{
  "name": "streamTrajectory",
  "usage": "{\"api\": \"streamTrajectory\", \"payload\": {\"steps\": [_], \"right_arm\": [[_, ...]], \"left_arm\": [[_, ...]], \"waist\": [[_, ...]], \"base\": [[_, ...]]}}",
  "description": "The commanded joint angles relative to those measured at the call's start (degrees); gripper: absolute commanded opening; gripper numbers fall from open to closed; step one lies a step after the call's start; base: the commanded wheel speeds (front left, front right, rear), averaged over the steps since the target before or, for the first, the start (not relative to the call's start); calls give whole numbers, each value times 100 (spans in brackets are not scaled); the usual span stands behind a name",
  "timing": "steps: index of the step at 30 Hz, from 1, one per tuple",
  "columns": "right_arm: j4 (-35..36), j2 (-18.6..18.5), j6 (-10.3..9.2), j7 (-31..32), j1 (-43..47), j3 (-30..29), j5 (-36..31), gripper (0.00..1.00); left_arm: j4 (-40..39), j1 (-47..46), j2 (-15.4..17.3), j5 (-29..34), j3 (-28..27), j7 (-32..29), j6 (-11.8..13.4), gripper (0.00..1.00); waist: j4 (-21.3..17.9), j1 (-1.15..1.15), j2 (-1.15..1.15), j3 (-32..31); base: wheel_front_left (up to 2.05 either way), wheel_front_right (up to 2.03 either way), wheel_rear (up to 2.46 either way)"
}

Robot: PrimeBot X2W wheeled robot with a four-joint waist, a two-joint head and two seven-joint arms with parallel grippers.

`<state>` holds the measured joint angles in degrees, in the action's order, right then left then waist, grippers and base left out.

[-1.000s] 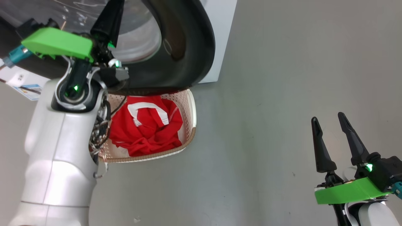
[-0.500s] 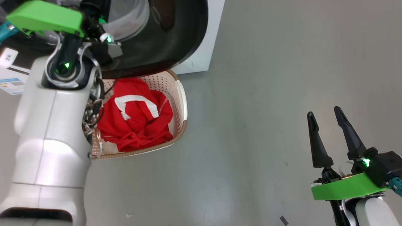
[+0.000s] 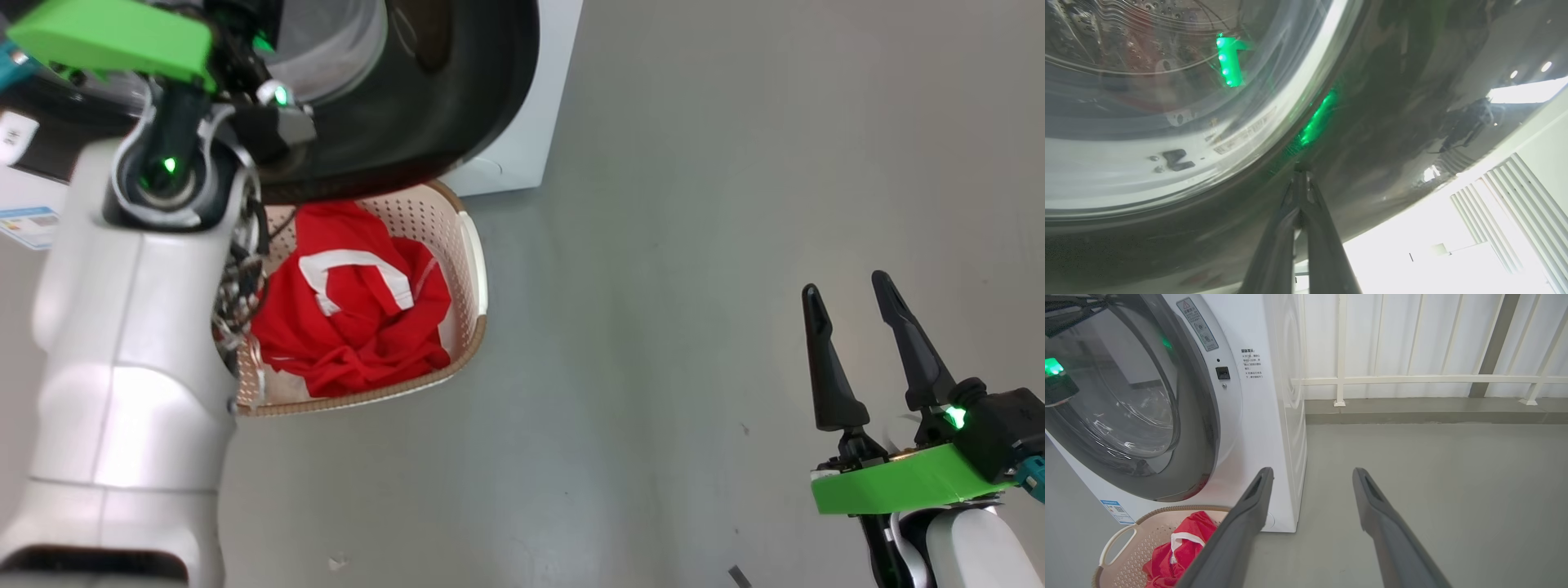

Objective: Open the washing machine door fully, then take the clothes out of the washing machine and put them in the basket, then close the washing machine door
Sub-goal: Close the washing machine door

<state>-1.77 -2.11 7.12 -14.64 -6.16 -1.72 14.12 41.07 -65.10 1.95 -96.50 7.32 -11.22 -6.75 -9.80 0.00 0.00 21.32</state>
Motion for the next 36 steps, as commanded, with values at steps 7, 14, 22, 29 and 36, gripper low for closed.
{"api": "streamTrajectory", "payload": {"steps": [7, 14, 22, 29, 36], "right_arm": [[86, -76, 36, -36, -24, 52, 10, 100], [32, -76, 36, -36, 51, 37, -34, 100], [-16, -76, 36, -36, 140, 25, -56, 100], [-45, -76, 36, -36, 240, -12, -35, 100], [-72, -76, 36, -36, 430, -129, -1, 100]], "left_arm": [[-483, 708, 133, -180, -159, -161, -73, 0], [-797, 1520, 113, -433, -205, -151, -67, 100], [-1636, 2566, 314, 153, -56, 286, -70, 100], [-2676, 3434, 530, 834, -13, 871, -72, 100], [-3508, 4459, 847, 2308, 137, 2018, -56, 100]], "waist": [[253, 0, 0, -287], [544, 0, 0, -603], [812, 0, 0, -927], [885, 0, 0, -1199], [922, 0, 0, -1526]], "base": [[0, 0, 0], [0, 0, 0], [0, 0, 0], [0, 0, 0], [0, 0, 0]]}}
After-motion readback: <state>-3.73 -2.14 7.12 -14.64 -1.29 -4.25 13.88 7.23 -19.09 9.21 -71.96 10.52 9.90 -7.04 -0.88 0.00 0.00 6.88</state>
